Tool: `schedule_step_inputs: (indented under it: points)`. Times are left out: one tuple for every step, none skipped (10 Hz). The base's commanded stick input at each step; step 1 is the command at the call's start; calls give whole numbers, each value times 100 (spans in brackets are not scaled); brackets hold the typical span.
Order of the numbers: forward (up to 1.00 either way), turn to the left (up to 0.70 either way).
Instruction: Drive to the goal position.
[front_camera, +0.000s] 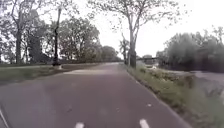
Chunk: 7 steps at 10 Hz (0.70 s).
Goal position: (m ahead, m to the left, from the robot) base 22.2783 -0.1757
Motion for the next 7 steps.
schedule_step_inputs:
  points:
    - [70,0]
    - [70,0]
    - [70,0]
    - [70,0]
    - [70,0]
    - [70,0]
    - [70,0]
